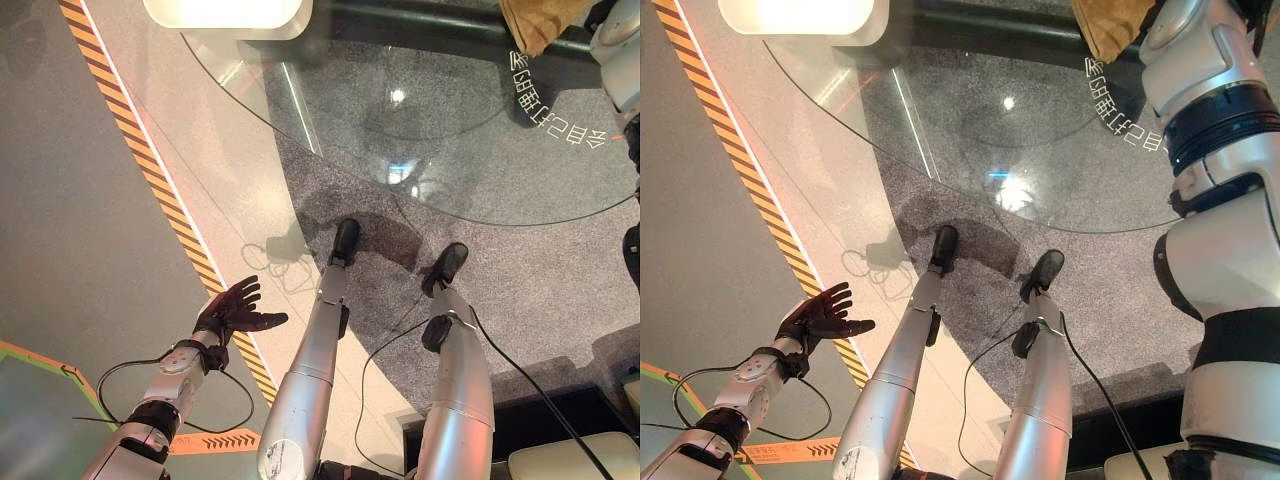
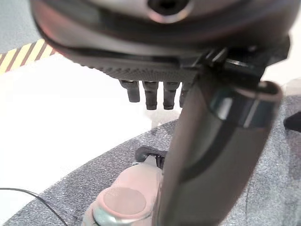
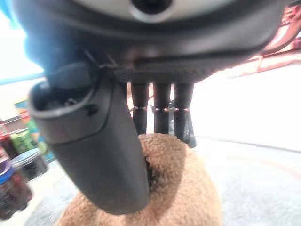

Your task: Wipe the table with a cloth and put it in the basket.

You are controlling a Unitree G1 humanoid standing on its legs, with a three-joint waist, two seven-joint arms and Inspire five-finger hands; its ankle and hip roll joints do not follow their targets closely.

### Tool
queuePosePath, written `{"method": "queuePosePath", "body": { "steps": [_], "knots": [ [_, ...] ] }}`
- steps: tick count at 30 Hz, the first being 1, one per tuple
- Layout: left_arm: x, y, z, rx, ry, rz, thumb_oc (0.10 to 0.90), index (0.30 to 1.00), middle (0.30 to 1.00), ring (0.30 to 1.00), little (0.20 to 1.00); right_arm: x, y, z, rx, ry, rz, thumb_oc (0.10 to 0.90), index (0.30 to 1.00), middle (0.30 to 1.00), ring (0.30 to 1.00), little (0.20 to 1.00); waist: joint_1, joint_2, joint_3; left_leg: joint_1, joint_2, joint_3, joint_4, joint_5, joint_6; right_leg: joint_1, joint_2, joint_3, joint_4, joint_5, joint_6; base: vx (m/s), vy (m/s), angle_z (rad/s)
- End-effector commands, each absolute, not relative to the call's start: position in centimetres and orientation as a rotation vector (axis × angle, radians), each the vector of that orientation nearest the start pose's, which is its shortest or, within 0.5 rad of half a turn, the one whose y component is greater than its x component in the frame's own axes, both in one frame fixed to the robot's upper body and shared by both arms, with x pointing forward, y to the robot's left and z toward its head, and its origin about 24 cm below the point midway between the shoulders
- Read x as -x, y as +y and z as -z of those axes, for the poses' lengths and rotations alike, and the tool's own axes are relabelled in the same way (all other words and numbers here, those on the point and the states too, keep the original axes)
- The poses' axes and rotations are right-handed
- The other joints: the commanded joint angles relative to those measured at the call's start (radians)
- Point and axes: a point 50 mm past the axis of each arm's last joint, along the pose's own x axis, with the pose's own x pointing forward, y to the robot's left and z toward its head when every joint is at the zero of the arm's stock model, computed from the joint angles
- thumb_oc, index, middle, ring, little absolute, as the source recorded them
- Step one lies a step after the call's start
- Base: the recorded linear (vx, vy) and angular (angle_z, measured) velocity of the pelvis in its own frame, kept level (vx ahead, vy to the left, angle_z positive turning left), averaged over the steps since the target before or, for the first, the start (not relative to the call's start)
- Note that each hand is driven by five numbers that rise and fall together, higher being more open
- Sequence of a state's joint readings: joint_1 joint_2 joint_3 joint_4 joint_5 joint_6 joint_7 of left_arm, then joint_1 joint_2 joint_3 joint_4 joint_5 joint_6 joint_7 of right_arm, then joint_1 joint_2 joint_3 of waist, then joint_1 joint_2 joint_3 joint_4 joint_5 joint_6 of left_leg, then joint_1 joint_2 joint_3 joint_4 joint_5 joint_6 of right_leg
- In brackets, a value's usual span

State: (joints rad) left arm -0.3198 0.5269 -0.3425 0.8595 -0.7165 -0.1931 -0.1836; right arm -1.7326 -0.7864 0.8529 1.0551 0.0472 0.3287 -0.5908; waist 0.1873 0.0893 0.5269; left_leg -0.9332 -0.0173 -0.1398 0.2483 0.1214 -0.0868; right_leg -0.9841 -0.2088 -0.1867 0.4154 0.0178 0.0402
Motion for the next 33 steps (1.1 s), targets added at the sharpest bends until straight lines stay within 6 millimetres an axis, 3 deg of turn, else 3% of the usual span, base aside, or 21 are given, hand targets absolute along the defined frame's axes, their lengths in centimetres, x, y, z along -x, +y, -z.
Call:
{"method": "queuePosePath", "body": {
  "steps": [1,8,13,16,21,27,30,31,33],
  "knots": [
    [-25.1,29.0,3.4,0.085,0.398,-0.095,0.800,0.900,0.900,0.900,0.900,-33.0,-29.0,-45.6,1.030,-0.548,1.199,0.100,0.300,0.300,0.300,0.200,-0.012,0.037,-0.007,0.004,0.015,0.073,0.065,-0.071,0.053,0.061,0.023,0.023,-0.038,-0.013,0.019,-0.02,-0.033,-0.02],
    [-25.7,29.4,2.5,0.113,0.345,-0.135,0.800,0.900,0.900,0.900,0.900,-33.4,-28.3,-45.3,1.049,-0.568,1.154,0.100,0.300,0.300,0.300,0.200,-0.014,0.035,-0.007,0.006,0.015,0.076,0.065,-0.072,0.051,0.061,0.024,0.024,-0.037,-0.017,0.017,0.00,0.000,0.00],
    [-26.9,30.4,0.1,0.222,0.168,-0.264,0.800,0.900,0.900,0.900,0.900,-34.1,-27.1,-44.8,1.026,-0.607,1.080,0.100,0.300,0.300,0.300,0.200,-0.014,0.035,-0.007,0.005,0.015,0.077,0.064,-0.073,0.050,0.058,0.031,0.030,-0.030,-0.026,0.012,0.00,0.000,0.00],
    [-28.1,30.9,-2.4,0.255,0.041,-0.314,0.800,0.900,0.900,0.900,0.900,-34.4,-26.2,-44.3,0.997,-0.646,1.028,0.100,0.300,0.300,0.300,0.200,-0.016,0.032,-0.007,0.004,0.015,0.076,0.062,-0.072,0.048,0.056,0.034,0.033,-0.025,-0.031,0.011,0.00,0.000,0.00],
    [-30.8,32.0,-9.5,0.302,-0.254,-0.416,0.800,0.900,0.900,0.900,0.900,-34.8,-24.8,-43.0,0.932,-0.733,0.931,0.100,0.300,0.300,0.300,0.200,-0.028,0.026,-0.007,0.018,0.012,0.078,0.060,-0.076,0.048,0.062,0.038,0.042,-0.015,-0.040,0.011,0.00,-0.007,0.00],
    [-31.6,33.2,-14.6,0.334,-0.439,-0.509,0.800,0.900,0.900,0.900,0.900,-34.8,-23.5,-42.7,0.907,-0.794,0.860,0.100,0.300,0.300,0.300,0.200,-0.041,0.022,-0.007,0.021,0.009,0.082,0.072,-0.082,0.049,0.062,0.045,0.052,-0.005,-0.047,0.008,0.00,-0.005,0.00],
    [-31.7,33.3,-15.9,0.358,-0.493,-0.528,0.800,0.900,0.900,0.900,0.900,-34.8,-22.9,-42.6,0.902,-0.814,0.838,0.100,0.300,0.300,0.300,0.200,-0.045,0.022,-0.007,0.018,0.009,0.083,0.079,-0.084,0.048,0.059,0.047,0.057,0.001,-0.050,0.006,-0.02,0.007,-0.01],
    [-31.8,33.3,-17.2,0.359,-0.544,-0.538,0.800,0.900,0.900,0.900,0.900,-34.7,-22.4,-42.9,0.895,-0.836,0.830,0.100,0.300,0.300,0.300,0.200,-0.048,0.020,-0.007,-0.011,0.007,0.088,0.078,-0.056,0.053,0.034,0.048,0.050,-0.006,-0.024,-0.003,-0.06,0.019,-0.03],
    [-32.0,33.1,-18.4,0.371,-0.582,-0.541,0.800,0.900,0.900,0.900,0.900,-34.8,-22.0,-42.7,0.898,-0.839,0.813,0.100,0.300,0.300,0.300,0.200,-0.051,0.018,-0.007,0.006,0.008,0.084,0.085,-0.082,0.048,0.049,0.054,0.065,0.005,-0.050,0.003,0.00,0.000,0.00]
  ]
}}
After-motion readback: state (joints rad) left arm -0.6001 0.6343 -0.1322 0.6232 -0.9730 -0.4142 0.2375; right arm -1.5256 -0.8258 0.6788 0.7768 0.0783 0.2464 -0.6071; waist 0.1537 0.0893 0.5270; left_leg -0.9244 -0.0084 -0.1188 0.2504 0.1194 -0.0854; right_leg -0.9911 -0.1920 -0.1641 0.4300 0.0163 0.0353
